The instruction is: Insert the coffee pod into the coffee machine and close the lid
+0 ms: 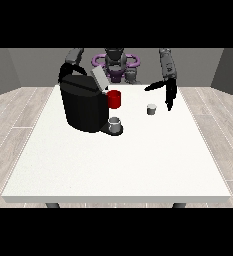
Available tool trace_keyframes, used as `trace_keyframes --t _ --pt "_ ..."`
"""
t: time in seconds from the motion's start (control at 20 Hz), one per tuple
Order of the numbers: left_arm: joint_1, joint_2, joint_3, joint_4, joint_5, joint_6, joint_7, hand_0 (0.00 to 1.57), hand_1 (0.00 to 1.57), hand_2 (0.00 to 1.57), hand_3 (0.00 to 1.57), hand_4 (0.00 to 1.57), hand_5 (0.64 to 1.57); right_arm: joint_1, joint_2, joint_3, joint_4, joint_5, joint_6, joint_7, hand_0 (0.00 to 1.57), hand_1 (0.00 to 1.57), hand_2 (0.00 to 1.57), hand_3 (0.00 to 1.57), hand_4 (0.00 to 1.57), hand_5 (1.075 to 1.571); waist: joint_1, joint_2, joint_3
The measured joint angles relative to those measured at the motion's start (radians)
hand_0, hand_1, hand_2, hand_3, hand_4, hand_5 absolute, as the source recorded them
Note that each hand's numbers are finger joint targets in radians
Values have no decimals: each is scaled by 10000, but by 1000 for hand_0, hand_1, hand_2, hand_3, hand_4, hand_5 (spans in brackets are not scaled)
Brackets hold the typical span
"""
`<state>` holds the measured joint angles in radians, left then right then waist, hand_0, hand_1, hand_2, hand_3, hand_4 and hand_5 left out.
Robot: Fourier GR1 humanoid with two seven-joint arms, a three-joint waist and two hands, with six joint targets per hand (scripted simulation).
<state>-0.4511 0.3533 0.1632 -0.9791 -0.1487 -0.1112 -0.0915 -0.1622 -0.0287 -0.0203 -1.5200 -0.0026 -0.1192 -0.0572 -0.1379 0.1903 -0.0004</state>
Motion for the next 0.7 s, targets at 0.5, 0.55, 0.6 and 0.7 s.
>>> trace_keyframes --t 0.5,0.55,0.6,0.7 --pt "-560 -161 -662 1462 -1270 359 -149 647 647 718 349 0 1571 -311 16 1 680 394 -385 400 0 0 0 0 392 1571 111 -197 2" --pt "-629 -127 -627 1652 -1344 418 -120 695 695 778 429 0 1571 -289 -36 -4 671 372 -314 443 0 0 0 0 427 1571 65 -228 2" --pt "-689 -128 -608 1857 -1427 493 -161 807 807 847 501 0 1571 -285 -21 6 668 367 -313 446 0 0 0 0 393 1571 45 -240 2" --pt "-856 -26 -590 2136 -1595 585 -209 615 615 738 477 0 1571 -259 24 -3 811 326 -258 147 0 0 0 0 432 1571 -18 -89 3"
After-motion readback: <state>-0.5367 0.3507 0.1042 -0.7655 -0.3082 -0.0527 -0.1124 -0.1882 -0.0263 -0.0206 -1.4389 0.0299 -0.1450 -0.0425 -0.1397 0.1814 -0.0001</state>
